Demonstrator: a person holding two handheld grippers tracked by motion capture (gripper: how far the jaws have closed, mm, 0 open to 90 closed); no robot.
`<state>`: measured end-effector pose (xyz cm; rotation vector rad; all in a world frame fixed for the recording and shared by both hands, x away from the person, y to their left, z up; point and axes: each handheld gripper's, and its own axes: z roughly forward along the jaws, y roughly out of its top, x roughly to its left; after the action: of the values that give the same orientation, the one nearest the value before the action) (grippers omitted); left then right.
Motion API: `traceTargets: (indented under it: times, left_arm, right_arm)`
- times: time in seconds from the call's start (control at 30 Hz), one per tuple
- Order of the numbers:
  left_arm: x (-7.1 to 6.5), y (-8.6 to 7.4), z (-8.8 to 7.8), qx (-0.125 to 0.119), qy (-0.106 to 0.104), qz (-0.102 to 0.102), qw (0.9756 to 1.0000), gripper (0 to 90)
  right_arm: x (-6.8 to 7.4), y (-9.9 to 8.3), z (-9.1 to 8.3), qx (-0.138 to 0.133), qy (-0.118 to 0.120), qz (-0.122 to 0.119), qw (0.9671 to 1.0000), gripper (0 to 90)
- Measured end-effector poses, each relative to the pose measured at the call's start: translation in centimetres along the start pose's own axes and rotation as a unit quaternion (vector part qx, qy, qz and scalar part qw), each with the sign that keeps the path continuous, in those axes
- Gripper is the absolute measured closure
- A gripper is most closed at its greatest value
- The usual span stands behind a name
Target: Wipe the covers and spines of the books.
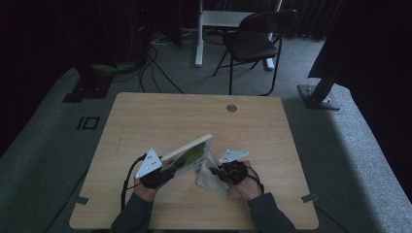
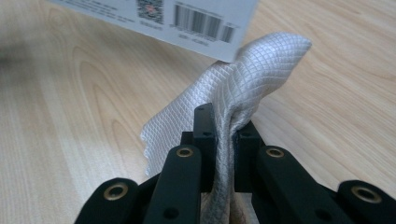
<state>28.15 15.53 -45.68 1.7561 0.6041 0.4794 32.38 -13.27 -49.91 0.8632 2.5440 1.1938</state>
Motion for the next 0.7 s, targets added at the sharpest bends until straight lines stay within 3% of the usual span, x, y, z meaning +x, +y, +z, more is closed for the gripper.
traceTargets:
  times: [0.27,0.7]
  left_arm:
    - [0.1,-0.2,0.2,0.006,0.004,-0.001,1.0000,78.1]
    - [0.1,-0.3,0.2,0.008,0.004,0.001,1.0000,78.1]
  right_arm:
    - [-0.8,0.2,-1.2,-0.017,-0.019,0.013,0.9996,83.8]
    - [-0.8,1.1,-2.5,-0.028,-0.036,0.002,0.9990,83.6]
